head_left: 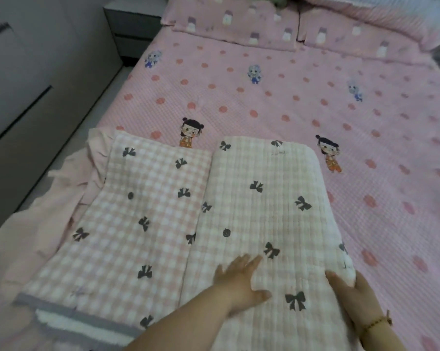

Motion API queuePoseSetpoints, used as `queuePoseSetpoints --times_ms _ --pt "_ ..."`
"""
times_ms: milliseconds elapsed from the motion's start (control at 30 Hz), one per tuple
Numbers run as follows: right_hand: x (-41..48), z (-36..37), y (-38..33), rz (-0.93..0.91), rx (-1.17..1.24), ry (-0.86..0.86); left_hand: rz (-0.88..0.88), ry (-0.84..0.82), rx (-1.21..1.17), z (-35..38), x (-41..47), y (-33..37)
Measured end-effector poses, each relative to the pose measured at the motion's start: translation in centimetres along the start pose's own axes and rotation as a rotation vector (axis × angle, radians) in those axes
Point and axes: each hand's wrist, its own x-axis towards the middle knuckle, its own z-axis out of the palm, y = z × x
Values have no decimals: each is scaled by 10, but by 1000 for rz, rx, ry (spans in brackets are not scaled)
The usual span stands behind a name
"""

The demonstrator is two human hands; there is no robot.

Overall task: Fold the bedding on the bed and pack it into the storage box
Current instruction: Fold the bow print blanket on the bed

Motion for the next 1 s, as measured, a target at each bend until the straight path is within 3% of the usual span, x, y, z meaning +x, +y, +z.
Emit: queuePoseSetpoints --times_ms 200,433,567,700,767,833,933,1000 --pt "23 0 43 93 -72 20 -24 -105 80 13 -1 -9" --pt "30 -12 51 192 -93 -21 -50 -106 -67 7 10 -2" --pt "28 -7 50 155 -226 106 -91 166 -439 -8 2 -19" --pt "11 40 31 13 -928 240 -266 503 -327 -37 -20 -99" --pt "-5 82 18 -177 -1047 91 -395 627 -299 -48 -33 -141" --pt "-32 138 7 -336 -1076 -174 -512 668 -224 -52 -53 -190" --pt "-69 215 4 -480 -1021 -495 -587 484 -2 -47 -91 -252" --pt "-89 268 7 -462 -1006 -687 -479 391 16 -38 -117 -295"
